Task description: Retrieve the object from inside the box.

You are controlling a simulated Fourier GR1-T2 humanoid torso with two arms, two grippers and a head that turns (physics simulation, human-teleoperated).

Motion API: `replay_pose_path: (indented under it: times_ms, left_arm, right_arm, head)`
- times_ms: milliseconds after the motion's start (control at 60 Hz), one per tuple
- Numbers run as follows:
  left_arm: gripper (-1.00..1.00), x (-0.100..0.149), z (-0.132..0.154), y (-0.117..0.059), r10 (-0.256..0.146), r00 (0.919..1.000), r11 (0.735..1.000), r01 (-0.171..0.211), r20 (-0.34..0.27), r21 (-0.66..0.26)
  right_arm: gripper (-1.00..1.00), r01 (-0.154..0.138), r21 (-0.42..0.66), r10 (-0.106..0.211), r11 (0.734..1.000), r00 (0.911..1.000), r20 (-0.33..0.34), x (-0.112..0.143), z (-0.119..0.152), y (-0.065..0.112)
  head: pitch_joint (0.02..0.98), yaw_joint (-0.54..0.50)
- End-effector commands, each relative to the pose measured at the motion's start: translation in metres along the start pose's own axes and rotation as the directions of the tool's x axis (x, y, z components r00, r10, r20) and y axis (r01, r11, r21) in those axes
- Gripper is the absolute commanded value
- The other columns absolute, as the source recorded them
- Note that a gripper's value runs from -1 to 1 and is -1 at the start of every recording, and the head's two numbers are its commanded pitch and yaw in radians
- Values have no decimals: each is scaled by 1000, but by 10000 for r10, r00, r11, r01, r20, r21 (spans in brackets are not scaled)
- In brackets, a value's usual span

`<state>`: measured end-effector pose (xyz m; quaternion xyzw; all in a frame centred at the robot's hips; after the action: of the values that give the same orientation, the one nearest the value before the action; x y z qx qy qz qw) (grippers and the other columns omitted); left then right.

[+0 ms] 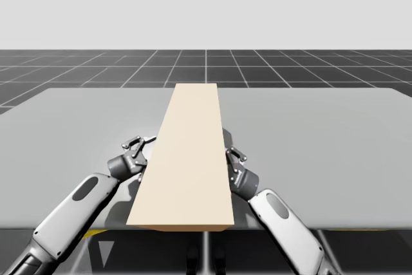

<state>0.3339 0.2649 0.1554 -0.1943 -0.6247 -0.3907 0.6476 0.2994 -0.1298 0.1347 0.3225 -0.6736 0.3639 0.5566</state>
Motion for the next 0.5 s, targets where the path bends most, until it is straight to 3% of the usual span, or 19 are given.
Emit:
replay_pose_path:
  times_ms: [17, 33, 67, 150, 250, 500]
  left_arm:
    - [-1000, -1, -1, -2, -73, 10000, 10000, 73, -21, -65]
    - [-1000, -1, -1, -2, -89, 10000, 9999, 89, -27, -80]
    - [-1000, -1, 0, -2, -98, 9999, 9999, 98, -31, -88]
    - [-1000, -1, 0, -2, -123, 9999, 9999, 123, -15, -101]
    - [-1000, 0, 0, -2, -148, 9999, 9998, 148, 2, -114]
    - [-1000, 1, 2, 0, -178, 9998, 9998, 179, 77, -87]
  right_arm:
    - [-1000, 387, 271, -381, 9989, 9990, -229, -11, -18, 8]
    - [-1000, 520, 223, -511, 9984, 9978, -429, -14, -20, 9]
    - [-1000, 451, 252, -439, 9987, 9981, -438, -16, -21, 9]
    - [-1000, 688, 158, -674, 9975, 9947, -778, -23, -29, 8]
    - [-1000, 1105, 88, -1091, 9938, 9894, -961, -26, -40, 4]
    - [-1000, 1275, 182, -1234, 9917, 9811, -1489, -35, -70, 2]
  head:
    - [98, -41]
    - [100, -42]
    - [101, -42]
    - [110, -45]
    - [120, -45]
    - [139, -42]
